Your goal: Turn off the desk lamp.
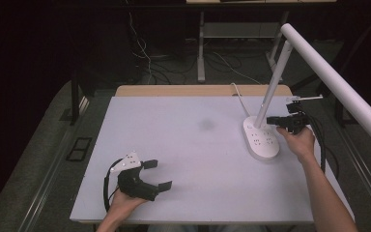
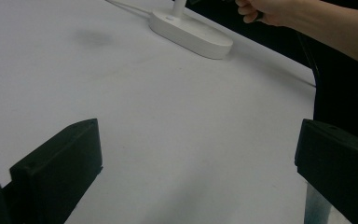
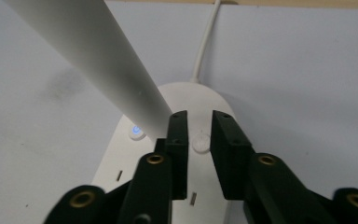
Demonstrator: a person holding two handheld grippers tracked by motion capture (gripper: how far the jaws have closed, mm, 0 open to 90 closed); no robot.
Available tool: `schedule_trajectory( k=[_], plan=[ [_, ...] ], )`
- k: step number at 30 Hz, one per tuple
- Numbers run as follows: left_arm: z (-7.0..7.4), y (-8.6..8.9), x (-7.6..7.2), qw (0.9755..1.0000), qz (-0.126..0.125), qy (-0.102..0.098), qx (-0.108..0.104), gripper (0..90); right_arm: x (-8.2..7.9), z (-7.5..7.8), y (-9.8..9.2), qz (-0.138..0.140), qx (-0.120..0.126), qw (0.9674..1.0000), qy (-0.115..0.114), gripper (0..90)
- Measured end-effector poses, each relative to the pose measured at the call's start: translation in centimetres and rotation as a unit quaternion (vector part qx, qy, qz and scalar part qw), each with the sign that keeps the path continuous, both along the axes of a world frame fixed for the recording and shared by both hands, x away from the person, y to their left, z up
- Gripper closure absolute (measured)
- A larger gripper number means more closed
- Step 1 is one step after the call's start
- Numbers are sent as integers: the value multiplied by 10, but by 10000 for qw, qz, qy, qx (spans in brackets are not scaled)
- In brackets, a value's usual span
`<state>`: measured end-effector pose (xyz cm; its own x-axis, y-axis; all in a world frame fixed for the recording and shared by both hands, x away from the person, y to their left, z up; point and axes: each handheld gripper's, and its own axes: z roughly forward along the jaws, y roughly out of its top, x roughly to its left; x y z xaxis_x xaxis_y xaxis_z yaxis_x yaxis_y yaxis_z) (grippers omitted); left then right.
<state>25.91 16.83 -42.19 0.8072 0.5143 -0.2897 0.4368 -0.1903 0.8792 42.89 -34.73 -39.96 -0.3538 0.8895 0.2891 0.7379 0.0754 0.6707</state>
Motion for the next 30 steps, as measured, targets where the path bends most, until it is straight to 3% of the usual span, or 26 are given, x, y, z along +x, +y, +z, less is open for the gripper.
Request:
schedule_trajectory(
  k=[3,11,19,20,21,25,26,30],
  plan=[
    [0,-1,0,10000,-5,4,-4,0,-5,4,-3,-70,46,10000,-47,722],
    [1,-1,-1,10000,-34,-16,-10,0,-25,15,-8,-156,283,9992,-223,472],
    [1,-2,-1,10000,-31,-17,-41,0,-43,23,-5,-166,208,9992,-306,288],
    [1,-2,-1,10000,-30,-18,-42,0,-46,25,-5,-128,235,9991,-327,251],
    [1,-2,-1,10000,-32,-18,-41,0,-53,27,-4,-43,313,9989,-349,145],
    [1,-2,-1,10000,-31,-24,-56,0,-62,31,0,119,368,9986,-368,87],
    [1,-2,0,10000,-42,-32,-53,0,-69,32,3,266,519,9976,-370,6],
    [1,-2,-1,10000,-33,-30,-54,0,-80,33,7,459,747,9948,-523,6]
  ],
)
